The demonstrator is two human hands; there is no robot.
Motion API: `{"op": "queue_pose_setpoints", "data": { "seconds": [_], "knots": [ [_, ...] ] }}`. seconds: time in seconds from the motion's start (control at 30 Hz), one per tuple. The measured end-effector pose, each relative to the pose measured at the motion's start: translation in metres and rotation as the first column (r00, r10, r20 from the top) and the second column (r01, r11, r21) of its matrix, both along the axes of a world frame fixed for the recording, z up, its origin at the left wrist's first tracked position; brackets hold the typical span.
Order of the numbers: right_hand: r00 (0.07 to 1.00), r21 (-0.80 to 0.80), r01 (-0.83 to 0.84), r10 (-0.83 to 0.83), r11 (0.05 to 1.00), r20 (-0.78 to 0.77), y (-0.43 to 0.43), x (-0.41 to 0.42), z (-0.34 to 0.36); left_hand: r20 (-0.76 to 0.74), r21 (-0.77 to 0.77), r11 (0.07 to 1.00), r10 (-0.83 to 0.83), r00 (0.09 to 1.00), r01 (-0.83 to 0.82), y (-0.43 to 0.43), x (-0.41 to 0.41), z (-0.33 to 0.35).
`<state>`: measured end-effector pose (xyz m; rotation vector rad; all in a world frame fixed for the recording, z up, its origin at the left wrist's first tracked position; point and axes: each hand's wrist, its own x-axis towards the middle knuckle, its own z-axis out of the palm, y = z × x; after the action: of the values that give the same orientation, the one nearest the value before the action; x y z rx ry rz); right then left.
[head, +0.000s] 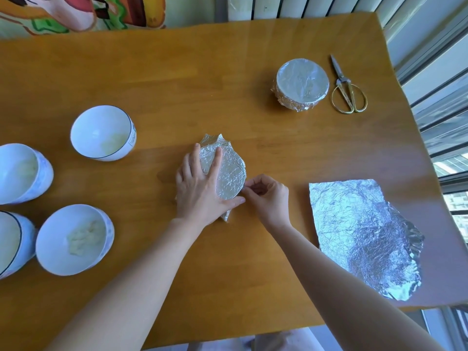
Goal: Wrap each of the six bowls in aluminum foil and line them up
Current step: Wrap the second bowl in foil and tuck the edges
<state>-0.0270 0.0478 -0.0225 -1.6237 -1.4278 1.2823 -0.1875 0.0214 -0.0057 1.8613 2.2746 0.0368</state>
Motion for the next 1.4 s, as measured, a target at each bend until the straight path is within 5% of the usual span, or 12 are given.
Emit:
{"op": "queue_pose_setpoints", "data": {
  "seconds": [0.23, 0.37, 0.5, 0.7, 0.93, 1.4],
  "knots": [
    [0.986, -0.06, -0.119, 0.111, 0.991, -0.124, -0.008, 0.011, 0.0, 0.05, -0.054, 0.996, 0.073, 0.996, -0.07, 0.0, 0.003, 0.002],
    [0.949, -0.061, -0.243, 0.224, 0.968, -0.223, -0.018, 0.015, 0.004, 0.266, -0.107, 0.989, 0.123, 0.956, -0.098, 0.002, -0.001, 0.011],
    [0.953, 0.017, -0.274, 0.273, 0.962, -0.134, -0.026, 0.008, 0.001, 0.38, -0.101, 0.987, 0.157, 0.912, -0.128, 0.0, -0.003, 0.016],
    [0.98, 0.161, -0.198, 0.2, 0.967, 0.004, -0.025, -0.001, -0.011, 0.42, -0.121, 0.979, 0.202, 0.885, -0.166, 0.001, -0.001, 0.017],
    [0.989, 0.228, -0.135, 0.143, 0.964, -0.021, -0.014, -0.007, -0.012, 0.39, -0.117, 0.967, 0.253, 0.885, -0.225, 0.001, 0.005, 0.013],
    [0.964, -0.04, 0.014, -0.024, 0.999, -0.264, -0.015, -0.006, -0.013, 0.339, -0.104, 0.963, 0.269, 0.901, -0.249, 0.003, 0.007, 0.008]
  ]
}}
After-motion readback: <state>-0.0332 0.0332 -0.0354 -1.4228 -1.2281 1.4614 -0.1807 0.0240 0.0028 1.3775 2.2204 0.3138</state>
